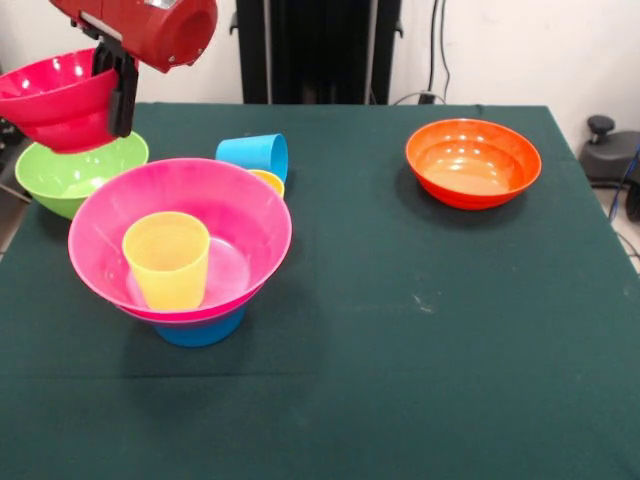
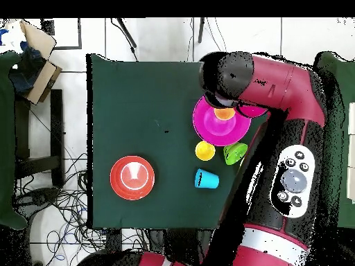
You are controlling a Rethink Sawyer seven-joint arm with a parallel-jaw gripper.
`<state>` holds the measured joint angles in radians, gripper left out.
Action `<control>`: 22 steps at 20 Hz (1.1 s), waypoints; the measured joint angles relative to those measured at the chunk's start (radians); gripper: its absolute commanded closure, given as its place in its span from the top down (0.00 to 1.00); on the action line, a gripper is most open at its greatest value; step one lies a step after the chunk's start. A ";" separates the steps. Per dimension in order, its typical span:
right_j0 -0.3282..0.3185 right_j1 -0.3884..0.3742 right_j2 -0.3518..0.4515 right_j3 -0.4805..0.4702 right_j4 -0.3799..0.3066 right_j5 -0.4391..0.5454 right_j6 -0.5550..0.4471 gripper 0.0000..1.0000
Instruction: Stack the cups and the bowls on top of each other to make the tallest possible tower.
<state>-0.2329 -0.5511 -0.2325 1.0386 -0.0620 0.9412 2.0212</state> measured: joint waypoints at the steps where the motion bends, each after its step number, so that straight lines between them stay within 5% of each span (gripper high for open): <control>1: -0.005 -0.004 0.006 0.004 0.004 0.000 0.000 0.00; 12: -0.079 -0.037 0.029 0.021 0.022 0.001 0.000 0.00; 22: -0.056 0.080 0.046 -0.195 0.036 0.105 0.000 0.00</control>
<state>-0.2891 -0.4714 -0.1868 0.8436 -0.0260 1.0462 2.0212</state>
